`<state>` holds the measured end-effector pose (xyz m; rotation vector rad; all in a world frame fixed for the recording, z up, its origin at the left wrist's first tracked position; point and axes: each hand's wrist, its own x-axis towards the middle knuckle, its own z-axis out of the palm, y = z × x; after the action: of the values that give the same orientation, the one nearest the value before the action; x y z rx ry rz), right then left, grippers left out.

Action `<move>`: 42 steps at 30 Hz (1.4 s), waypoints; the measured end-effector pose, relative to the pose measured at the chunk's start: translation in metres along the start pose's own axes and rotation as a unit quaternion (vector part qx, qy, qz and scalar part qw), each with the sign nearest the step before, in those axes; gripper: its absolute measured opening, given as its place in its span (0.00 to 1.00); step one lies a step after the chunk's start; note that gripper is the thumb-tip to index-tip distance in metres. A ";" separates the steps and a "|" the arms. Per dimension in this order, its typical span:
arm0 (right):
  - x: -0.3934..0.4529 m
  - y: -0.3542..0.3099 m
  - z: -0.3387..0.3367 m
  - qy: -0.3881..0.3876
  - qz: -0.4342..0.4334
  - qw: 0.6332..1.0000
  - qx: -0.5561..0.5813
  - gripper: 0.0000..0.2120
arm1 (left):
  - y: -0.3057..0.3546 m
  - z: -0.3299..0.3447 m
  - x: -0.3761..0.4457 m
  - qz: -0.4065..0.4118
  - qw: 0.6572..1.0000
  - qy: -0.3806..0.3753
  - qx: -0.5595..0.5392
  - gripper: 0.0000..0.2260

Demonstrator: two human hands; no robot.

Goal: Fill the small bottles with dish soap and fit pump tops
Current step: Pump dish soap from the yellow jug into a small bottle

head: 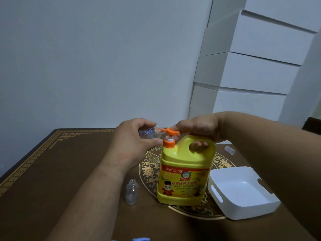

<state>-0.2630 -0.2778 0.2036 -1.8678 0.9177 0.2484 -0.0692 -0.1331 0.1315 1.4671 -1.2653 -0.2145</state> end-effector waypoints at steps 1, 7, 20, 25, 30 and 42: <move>0.000 0.001 0.001 0.008 -0.001 1.000 -0.002 0.24 | -0.001 0.001 0.000 0.000 1.000 -0.003 0.005 0.24; 0.011 0.005 -0.002 0.044 0.009 0.999 0.009 0.34 | -0.001 0.000 0.001 0.006 1.000 0.004 -0.003 0.24; 0.009 0.006 0.004 0.065 -0.003 0.998 -0.004 0.26 | -0.003 0.003 0.000 0.008 1.000 -0.002 0.027 0.24; 0.013 0.003 0.004 0.097 0.024 0.995 -0.008 0.37 | -0.001 0.000 0.001 0.011 1.000 0.003 0.007 0.24; 0.011 0.008 0.005 0.084 -0.013 0.996 0.003 0.29 | -0.002 0.000 0.001 0.008 1.000 -0.003 0.012 0.24; 0.010 0.010 0.008 0.139 -0.010 0.990 0.012 0.30 | -0.001 0.001 0.000 0.018 0.999 0.008 0.029 0.25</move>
<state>-0.2616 -0.2779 0.1874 -1.9182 1.0834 -0.0374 -0.0698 -0.1336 0.1303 1.4909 -1.2933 -0.1432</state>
